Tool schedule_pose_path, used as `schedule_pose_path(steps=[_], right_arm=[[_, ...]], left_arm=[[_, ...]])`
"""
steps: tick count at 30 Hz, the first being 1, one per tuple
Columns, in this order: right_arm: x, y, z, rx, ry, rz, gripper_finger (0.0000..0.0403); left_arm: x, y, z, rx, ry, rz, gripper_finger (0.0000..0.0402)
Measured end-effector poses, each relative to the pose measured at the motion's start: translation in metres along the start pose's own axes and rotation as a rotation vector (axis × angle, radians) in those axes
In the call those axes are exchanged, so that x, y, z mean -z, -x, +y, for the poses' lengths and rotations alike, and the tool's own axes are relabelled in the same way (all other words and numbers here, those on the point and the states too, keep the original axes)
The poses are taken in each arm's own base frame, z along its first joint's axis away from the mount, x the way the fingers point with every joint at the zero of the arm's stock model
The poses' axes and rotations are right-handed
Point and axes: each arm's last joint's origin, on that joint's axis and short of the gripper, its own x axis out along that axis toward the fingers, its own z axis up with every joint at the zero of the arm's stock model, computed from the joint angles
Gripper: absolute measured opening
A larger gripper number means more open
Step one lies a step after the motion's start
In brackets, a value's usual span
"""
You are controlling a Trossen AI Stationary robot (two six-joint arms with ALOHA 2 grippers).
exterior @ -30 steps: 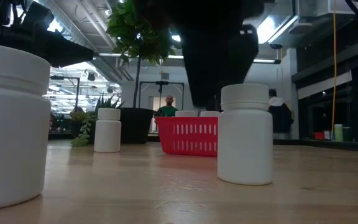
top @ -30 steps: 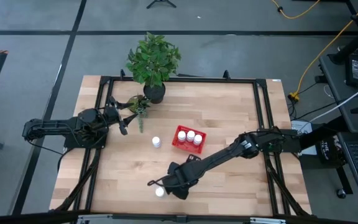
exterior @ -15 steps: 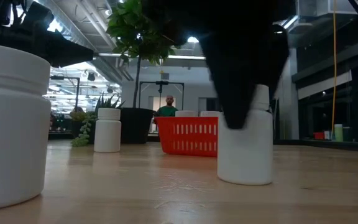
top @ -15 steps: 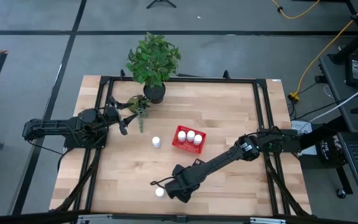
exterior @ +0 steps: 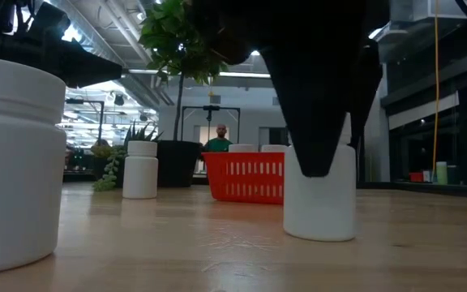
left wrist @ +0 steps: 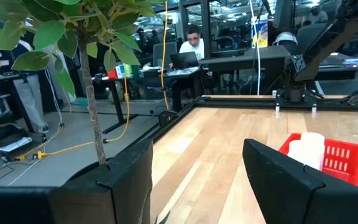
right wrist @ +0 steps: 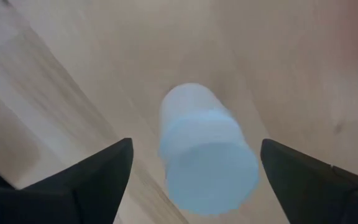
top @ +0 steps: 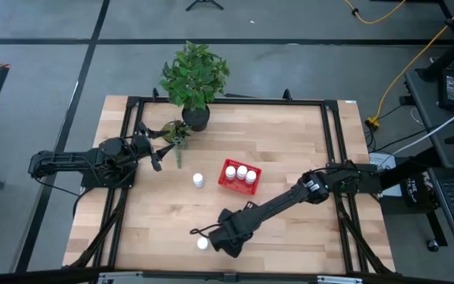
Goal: Pick and place pill bottles into a basket
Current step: Put the white pill bottle into the red bin
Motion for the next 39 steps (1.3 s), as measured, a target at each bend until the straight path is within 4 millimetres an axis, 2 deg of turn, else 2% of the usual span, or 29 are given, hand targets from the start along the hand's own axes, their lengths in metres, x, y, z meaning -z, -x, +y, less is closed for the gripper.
schedule_pose_path(steps=[7, 15, 18, 22, 26, 31, 34, 39], right_arm=[[-0.006, 0.0, -0.003, -0.002, 0.013, 0.001, 0.029], [-0.006, 0.001, -0.003, -0.035, 0.013, 0.034, 0.0168], [-0.007, 0.007, -0.001, -0.061, 0.016, 0.019, 0.0165], [-0.009, 0.032, -0.003, -0.118, 0.012, -0.049, 0.0165], [-0.008, 0.066, -0.02, -0.101, -0.029, -0.113, 0.0165], [-0.015, 0.105, -0.058, -0.047, -0.078, -0.184, 0.0165], [-0.029, 0.116, -0.08, -0.026, -0.099, -0.201, 0.0165], [-0.056, 0.113, -0.103, -0.007, -0.06, -0.199, 0.0165]], left_arm=[[0.0, 0.0, 0.0, 0.0, 0.0, 0.0, 0.0246], [0.0, 0.0, 0.0, 0.0, 0.0, 0.0, 0.0246], [0.0, 0.0, 0.0, 0.0, 0.0, 0.0, 0.0246], [0.0, 0.0, 0.0, 0.0, 0.0, 0.0, 0.0244], [0.0, 0.0, 0.0, 0.0, 0.0, 0.0, 0.0246], [0.0, 0.0, 0.0, 0.0, 0.0, 0.0, 0.0245], [0.0, 0.0, 0.0, 0.0, 0.0, 0.0, 0.0244], [0.0, 0.0, 0.0, 0.0, 0.0, 0.0, 0.0246]])
